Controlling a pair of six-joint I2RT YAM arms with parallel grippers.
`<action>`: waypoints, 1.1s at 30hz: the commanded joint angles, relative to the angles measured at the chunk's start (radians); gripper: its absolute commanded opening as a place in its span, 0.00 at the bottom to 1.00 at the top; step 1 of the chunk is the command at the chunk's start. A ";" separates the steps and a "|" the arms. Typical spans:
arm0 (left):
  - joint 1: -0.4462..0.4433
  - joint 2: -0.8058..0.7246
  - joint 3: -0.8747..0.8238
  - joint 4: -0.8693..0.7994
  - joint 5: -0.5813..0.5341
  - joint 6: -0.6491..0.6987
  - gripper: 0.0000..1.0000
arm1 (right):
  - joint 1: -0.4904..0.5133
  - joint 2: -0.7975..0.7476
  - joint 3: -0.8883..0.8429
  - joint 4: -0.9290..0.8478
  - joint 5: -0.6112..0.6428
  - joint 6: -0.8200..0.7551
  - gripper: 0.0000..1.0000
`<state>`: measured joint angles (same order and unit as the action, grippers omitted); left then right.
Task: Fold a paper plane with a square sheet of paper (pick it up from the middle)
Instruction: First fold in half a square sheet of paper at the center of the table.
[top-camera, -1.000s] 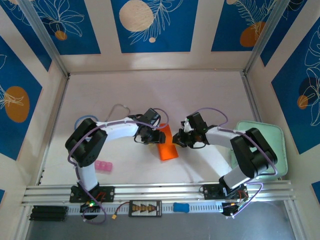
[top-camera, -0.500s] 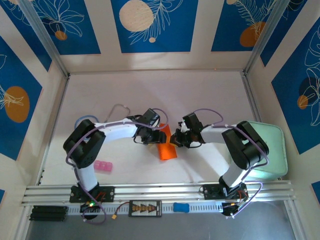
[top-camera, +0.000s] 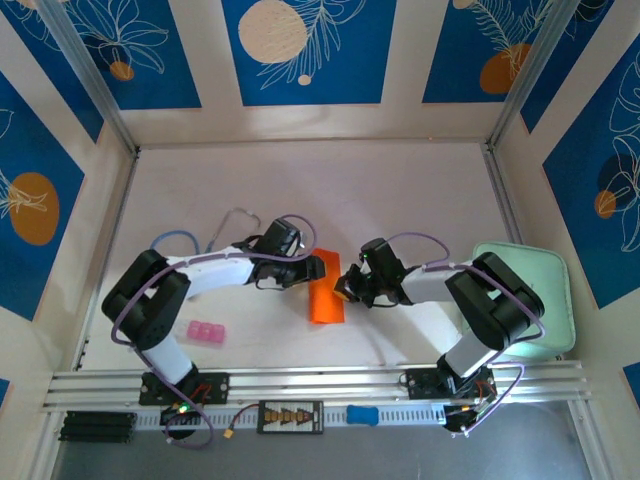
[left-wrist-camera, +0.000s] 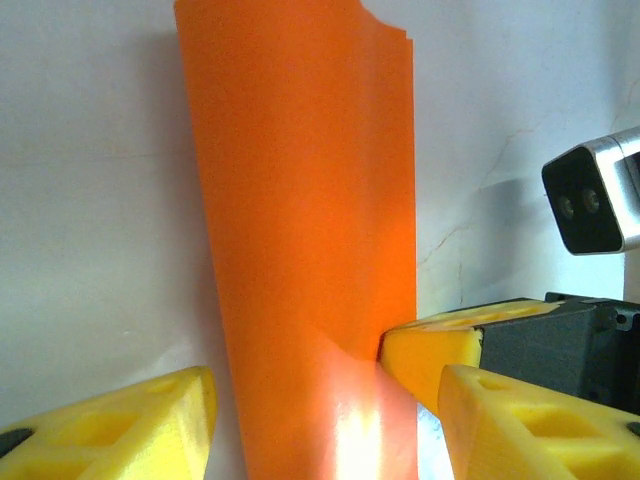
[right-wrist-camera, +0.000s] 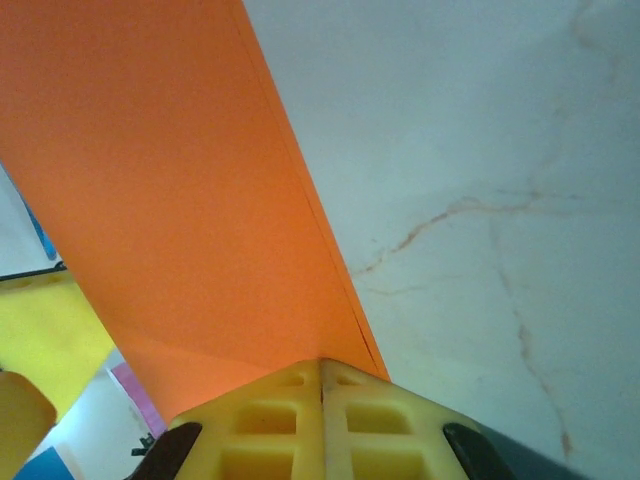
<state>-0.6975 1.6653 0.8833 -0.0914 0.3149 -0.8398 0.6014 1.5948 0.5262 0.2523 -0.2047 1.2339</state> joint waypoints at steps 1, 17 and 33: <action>0.004 0.015 -0.024 0.037 0.020 -0.021 0.61 | 0.009 0.021 -0.052 -0.122 0.068 0.057 0.05; 0.004 0.074 -0.061 0.100 0.062 -0.026 0.47 | 0.014 0.007 -0.063 -0.064 0.067 0.054 0.07; -0.011 0.083 -0.036 0.060 0.041 0.013 0.39 | -0.002 -0.117 -0.011 -0.146 0.076 -0.109 0.16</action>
<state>-0.6914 1.7164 0.8356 -0.0269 0.3401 -0.8513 0.6102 1.5311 0.5056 0.2123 -0.1547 1.1927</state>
